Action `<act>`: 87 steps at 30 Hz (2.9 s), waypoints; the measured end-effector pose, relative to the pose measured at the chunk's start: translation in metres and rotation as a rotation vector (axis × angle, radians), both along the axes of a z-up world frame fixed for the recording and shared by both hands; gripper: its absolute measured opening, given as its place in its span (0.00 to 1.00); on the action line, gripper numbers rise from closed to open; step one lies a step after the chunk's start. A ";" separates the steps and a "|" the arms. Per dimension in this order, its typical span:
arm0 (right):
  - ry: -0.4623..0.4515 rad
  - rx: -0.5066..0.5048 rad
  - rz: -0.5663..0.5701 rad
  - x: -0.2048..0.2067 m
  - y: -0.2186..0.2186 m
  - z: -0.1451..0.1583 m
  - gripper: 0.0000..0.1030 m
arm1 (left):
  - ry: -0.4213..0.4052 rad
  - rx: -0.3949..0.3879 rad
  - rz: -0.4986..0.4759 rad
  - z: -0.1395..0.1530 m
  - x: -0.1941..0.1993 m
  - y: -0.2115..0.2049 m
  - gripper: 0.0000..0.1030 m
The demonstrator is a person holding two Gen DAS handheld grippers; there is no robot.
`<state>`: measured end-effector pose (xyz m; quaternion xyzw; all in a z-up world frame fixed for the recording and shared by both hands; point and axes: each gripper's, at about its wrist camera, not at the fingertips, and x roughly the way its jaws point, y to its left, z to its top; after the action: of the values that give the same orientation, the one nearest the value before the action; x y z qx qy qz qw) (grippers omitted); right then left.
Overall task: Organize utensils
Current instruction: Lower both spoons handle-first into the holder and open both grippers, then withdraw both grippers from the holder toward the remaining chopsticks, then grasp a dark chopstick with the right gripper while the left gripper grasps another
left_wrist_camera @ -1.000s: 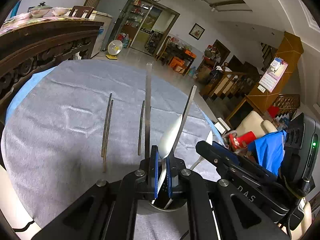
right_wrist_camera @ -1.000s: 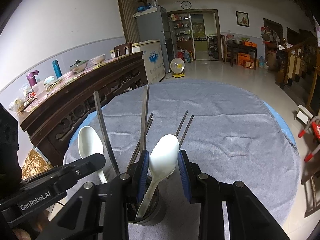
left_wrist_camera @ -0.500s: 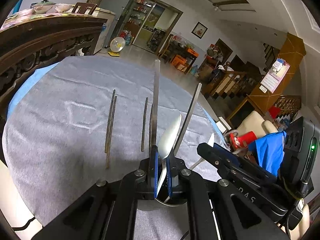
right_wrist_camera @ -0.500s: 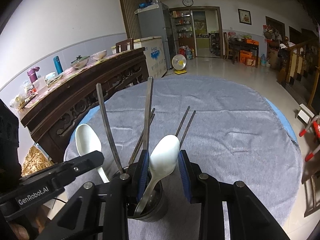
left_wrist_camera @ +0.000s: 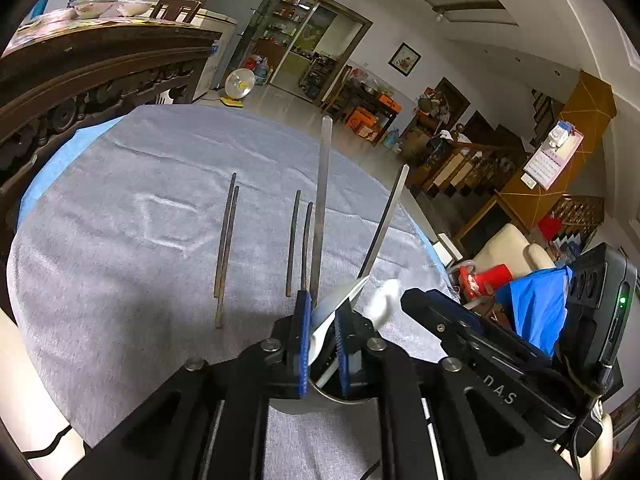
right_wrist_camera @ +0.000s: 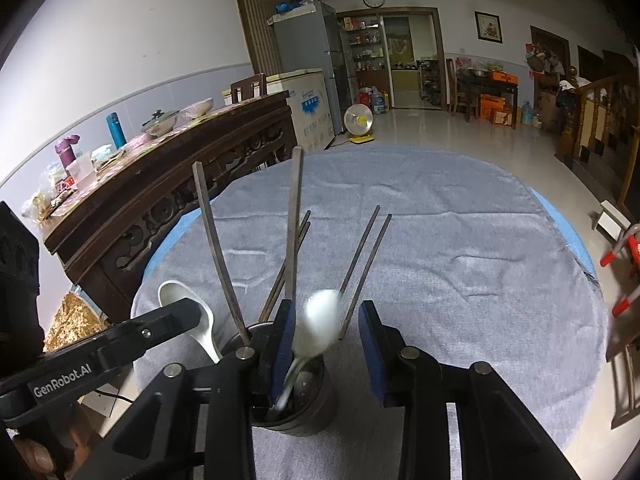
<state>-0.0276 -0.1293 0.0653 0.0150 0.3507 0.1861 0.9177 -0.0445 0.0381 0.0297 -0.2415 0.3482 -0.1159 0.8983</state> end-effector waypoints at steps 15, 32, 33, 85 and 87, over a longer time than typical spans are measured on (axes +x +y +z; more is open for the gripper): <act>-0.043 0.116 -0.057 -0.012 -0.043 0.030 0.63 | -0.053 0.055 0.106 0.029 -0.017 0.024 0.64; 0.243 0.164 -0.156 0.013 -0.089 -0.053 0.67 | 0.172 0.182 0.220 -0.014 -0.006 0.048 0.67; 0.246 0.163 -0.157 0.013 -0.089 -0.054 0.67 | 0.178 0.184 0.220 -0.016 -0.004 0.048 0.67; 0.721 -0.459 0.124 0.290 0.044 -0.133 0.06 | 0.573 0.312 0.021 -0.096 0.192 0.067 0.67; 0.726 -0.436 0.122 0.290 0.035 -0.133 0.06 | 0.604 0.324 -0.012 -0.100 0.217 0.056 0.67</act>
<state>0.2620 -0.0939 -0.0679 -0.1358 0.6825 0.1442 0.7036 0.1728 0.0944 -0.0708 -0.1170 0.6139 0.0125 0.7806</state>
